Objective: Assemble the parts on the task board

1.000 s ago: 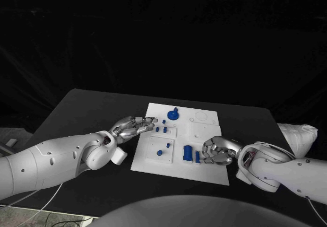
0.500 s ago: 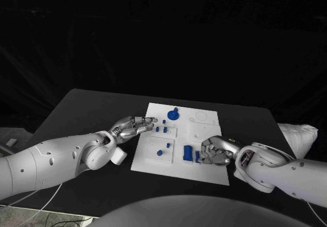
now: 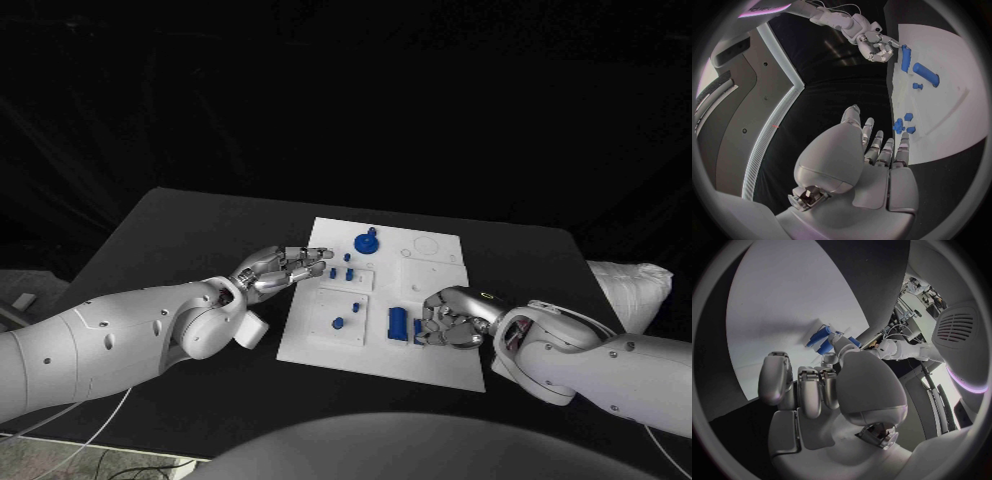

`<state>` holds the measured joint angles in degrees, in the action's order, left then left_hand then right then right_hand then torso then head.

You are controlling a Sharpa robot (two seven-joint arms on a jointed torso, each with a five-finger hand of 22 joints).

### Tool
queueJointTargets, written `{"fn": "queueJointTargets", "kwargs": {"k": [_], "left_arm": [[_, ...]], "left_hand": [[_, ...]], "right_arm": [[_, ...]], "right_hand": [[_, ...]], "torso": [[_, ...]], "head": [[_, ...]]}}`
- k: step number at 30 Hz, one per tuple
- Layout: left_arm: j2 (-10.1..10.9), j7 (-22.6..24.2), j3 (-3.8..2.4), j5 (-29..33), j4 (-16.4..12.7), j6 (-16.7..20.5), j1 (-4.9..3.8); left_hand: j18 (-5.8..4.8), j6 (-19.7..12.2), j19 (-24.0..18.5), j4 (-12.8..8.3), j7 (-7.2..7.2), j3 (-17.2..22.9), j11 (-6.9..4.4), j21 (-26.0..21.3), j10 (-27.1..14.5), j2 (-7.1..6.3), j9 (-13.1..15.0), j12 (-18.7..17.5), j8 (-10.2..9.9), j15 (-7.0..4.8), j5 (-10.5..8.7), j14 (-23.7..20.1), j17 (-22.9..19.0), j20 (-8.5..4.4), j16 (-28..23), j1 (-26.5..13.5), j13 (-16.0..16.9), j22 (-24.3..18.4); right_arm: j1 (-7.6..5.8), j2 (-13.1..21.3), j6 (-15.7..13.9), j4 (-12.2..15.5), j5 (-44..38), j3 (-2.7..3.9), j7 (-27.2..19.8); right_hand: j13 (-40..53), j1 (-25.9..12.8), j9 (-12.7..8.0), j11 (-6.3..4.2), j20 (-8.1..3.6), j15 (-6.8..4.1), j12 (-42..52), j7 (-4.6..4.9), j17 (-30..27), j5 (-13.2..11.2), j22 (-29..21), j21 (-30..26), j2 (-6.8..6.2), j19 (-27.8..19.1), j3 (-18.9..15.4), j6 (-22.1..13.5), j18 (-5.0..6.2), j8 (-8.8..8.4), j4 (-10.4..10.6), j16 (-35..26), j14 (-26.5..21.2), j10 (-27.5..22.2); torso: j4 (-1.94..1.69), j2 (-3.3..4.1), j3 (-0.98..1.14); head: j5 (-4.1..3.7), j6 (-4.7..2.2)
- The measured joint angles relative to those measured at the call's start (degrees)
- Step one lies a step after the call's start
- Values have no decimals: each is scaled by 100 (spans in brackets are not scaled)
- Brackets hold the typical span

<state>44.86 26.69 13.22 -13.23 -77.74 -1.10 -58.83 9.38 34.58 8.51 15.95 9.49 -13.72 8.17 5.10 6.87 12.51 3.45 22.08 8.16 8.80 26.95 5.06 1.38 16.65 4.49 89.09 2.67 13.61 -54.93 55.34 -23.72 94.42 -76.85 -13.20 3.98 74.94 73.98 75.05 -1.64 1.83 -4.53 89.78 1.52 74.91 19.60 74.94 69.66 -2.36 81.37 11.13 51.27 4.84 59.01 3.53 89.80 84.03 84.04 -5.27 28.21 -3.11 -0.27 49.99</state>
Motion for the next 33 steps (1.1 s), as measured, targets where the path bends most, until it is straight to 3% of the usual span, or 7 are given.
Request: {"fn": "queueJointTargets", "kwargs": {"k": [3,18,26,31,32,33], "left_arm": [[0,-1,0,0,0,0,0],[-4,-4,0,-1,3,-2,0],[-10,-8,0,-1,4,-4,1],[-10,-9,0,-1,5,-4,1],[-10,-9,0,-1,5,-4,1],[-10,-9,0,-1,5,-4,1]], "left_hand": [[0,0,0,0,0,0,0,0,0,0,0,0,0,0,0,0,0,0,0,0,0,0],[0,0,0,0,0,0,0,0,0,0,0,0,0,0,0,0,0,0,0,0,0,-1],[0,0,0,0,0,0,0,0,0,0,0,0,0,0,0,0,0,0,0,0,0,-1],[0,0,0,0,0,0,0,0,0,0,0,0,0,0,1,0,0,0,0,0,0,-1],[0,0,0,16,0,16,0,0,0,0,0,0,0,0,22,0,0,0,0,0,0,-1],[0,0,0,17,0,16,0,0,0,0,0,0,0,0,22,0,0,0,0,0,0,-1]], "right_arm": [[1,-12,3,-13,-2,1,13],[3,-40,13,-54,-7,5,110],[9,-65,54,-84,-18,-2,237],[13,-70,86,-84,-19,-2,285],[14,-66,85,-84,-18,-2,286],[15,-60,78,-82,-13,-2,286]], "right_hand": [[0,-23,-1,0,-21,0,0,1,0,-124,0,0,-23,-21,-14,-55,-1,0,14,0,0,0],[-1,69,-3,0,-21,1,0,2,0,-165,-1,-55,-114,-21,-9,-288,0,-157,9,0,0,0],[-2,258,-3,0,2,0,0,43,-1,60,-2,-82,-106,-43,100,-493,-1,-298,-99,0,0,0],[-2,258,-3,0,2,0,0,61,4,-111,-2,-82,-106,-43,116,-644,0,-415,-82,0,0,0],[-2,258,-3,0,2,1,0,59,4,-154,-2,-82,-106,-43,120,-706,0,-463,-72,0,0,0],[-2,258,-4,0,2,1,0,61,4,-236,-2,-82,-106,-43,94,-894,-1,-629,-20,0,0,0]], "torso": [[0,0,0],[-1,-1,0],[-1,-1,0],[-1,-1,0],[-1,-1,0],[-1,-1,0]], "head": [[-3,0],[-10,0],[-14,0],[-14,0],[-13,0],[-9,0]]}}
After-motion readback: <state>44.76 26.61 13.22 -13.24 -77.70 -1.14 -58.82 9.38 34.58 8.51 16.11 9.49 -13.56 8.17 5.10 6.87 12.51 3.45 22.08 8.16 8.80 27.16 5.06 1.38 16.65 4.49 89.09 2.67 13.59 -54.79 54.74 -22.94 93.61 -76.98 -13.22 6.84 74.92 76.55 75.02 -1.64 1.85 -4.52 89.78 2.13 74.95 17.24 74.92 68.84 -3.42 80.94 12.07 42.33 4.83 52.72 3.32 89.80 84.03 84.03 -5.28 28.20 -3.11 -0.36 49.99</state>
